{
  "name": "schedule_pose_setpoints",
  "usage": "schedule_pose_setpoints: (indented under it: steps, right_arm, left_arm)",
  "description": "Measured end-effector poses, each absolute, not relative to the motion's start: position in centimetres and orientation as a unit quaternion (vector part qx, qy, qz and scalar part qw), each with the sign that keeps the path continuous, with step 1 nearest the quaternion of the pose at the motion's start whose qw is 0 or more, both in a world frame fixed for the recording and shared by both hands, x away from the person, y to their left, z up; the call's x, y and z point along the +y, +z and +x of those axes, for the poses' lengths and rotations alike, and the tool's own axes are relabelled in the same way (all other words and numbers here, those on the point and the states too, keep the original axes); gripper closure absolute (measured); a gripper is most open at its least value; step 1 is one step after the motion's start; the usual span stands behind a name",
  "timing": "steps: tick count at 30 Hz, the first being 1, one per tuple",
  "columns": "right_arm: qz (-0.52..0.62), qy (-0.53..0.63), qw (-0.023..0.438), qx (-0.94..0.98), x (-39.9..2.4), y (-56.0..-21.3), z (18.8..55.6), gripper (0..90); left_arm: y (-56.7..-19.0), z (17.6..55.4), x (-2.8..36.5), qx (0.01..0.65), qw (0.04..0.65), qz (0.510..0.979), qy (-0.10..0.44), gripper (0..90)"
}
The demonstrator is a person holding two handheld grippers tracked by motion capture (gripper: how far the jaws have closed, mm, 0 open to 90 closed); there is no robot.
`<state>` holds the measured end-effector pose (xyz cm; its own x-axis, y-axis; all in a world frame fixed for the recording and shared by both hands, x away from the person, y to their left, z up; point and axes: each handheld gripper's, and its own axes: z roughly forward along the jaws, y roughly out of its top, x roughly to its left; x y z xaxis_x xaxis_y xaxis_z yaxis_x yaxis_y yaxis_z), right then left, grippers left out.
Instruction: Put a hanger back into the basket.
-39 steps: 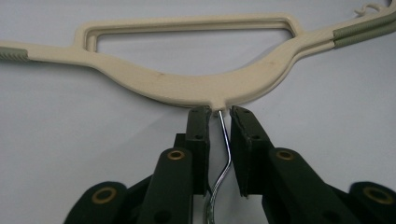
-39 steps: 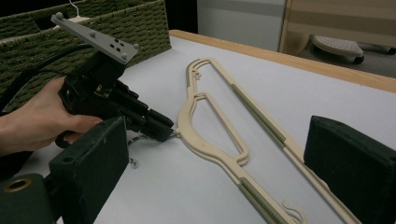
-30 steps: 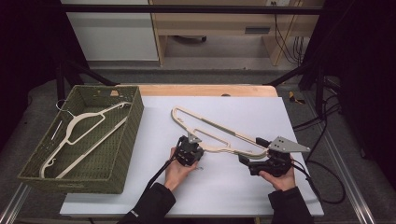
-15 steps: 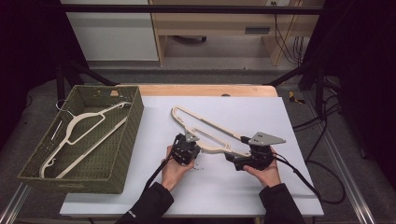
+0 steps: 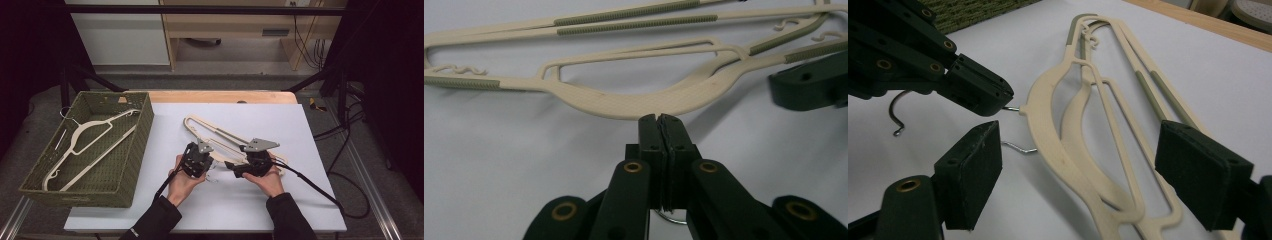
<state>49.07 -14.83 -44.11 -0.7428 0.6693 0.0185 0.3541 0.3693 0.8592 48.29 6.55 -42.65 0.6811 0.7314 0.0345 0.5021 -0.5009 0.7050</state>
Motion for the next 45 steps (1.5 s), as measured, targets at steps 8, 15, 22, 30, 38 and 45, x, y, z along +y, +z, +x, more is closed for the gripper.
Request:
schedule_pose_setpoints:
  steps: [8,15,22,30,38,45]
  right_arm:
    - [0.288,0.436,0.159,0.838,-12.8,-44.8,49.3,29.8]
    - [0.273,0.406,0.157,0.858,-12.1,-45.6,49.6,44.3]
    - [0.260,0.379,0.160,0.873,-11.6,-46.1,49.8,66.1]
    - [0.224,0.387,0.180,0.876,-11.6,-45.9,49.3,70.8]
    - [0.214,0.390,0.198,0.874,-12.2,-44.9,49.0,74.0]
    - [0.208,0.393,0.225,0.867,-13.3,-43.1,48.5,79.6]
  left_arm:
    - [-42.0,47.9,6.5,0.356,0.338,0.855,0.168,88.6]
    - [-41.6,47.8,6.3,0.351,0.333,0.859,0.167,88.6]
    - [-41.5,47.6,6.3,0.349,0.331,0.861,0.164,88.6]
    - [-40.9,47.4,6.8,0.341,0.346,0.859,0.159,87.6]
    - [-37.4,46.2,10.0,0.335,0.428,0.822,0.171,63.2]
    - [-35.5,44.9,13.9,0.331,0.457,0.800,0.202,42.8]
